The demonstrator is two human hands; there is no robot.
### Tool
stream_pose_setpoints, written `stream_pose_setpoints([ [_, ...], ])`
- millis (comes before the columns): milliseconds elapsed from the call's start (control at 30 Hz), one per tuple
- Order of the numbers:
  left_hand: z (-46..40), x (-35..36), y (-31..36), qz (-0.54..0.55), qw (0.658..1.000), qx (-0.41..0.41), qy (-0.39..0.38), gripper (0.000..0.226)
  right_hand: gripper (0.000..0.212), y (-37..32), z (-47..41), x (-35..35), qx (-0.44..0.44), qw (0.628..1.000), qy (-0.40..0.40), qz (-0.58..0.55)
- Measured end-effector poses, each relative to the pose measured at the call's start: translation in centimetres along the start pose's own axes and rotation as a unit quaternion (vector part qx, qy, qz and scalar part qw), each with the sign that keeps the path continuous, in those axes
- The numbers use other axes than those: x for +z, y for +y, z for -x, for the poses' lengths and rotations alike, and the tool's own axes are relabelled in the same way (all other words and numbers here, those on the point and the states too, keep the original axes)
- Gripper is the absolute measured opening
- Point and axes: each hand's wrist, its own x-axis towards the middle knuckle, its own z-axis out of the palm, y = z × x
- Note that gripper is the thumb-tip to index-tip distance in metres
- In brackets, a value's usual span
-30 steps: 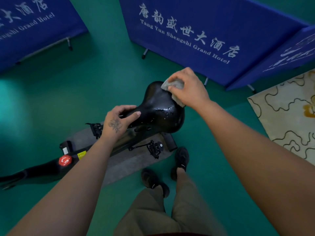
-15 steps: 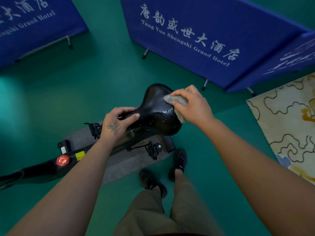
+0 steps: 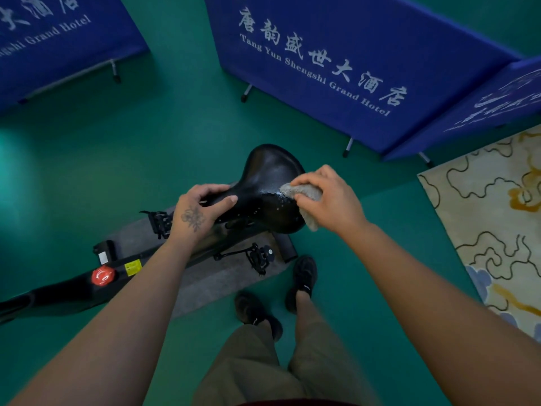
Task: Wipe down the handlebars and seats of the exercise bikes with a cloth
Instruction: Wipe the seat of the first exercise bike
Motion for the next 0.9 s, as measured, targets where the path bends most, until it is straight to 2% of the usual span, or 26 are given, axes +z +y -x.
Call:
stream_pose_setpoints([
  [300,-0.2,0.0,-0.4,-0.001,1.000,-0.007,0.008,0.019,0.024,-0.9,-3.4,-0.2,0.013,0.999,0.033,-0.010],
  [567,-0.1,0.0,-0.5,0.008,1.000,-0.001,0.002,0.020,0.026,-0.1,2.0,2.0,0.037,0.994,0.059,-0.079],
  [733,-0.2,-0.1,-0.7,0.008,1.000,0.004,0.001,0.020,0.026,-1.4,0.5,0.7,0.003,0.997,0.075,-0.021],
  [800,-0.2,-0.1,-0.8,0.007,1.000,0.009,0.001,0.020,0.025,-1.8,-1.5,0.2,0.012,0.995,0.098,-0.017],
  [900,-0.3,0.1,-1.0,0.007,1.000,0.014,0.004,0.020,0.022,-1.8,-3.0,0.6,0.043,0.995,0.086,-0.023],
])
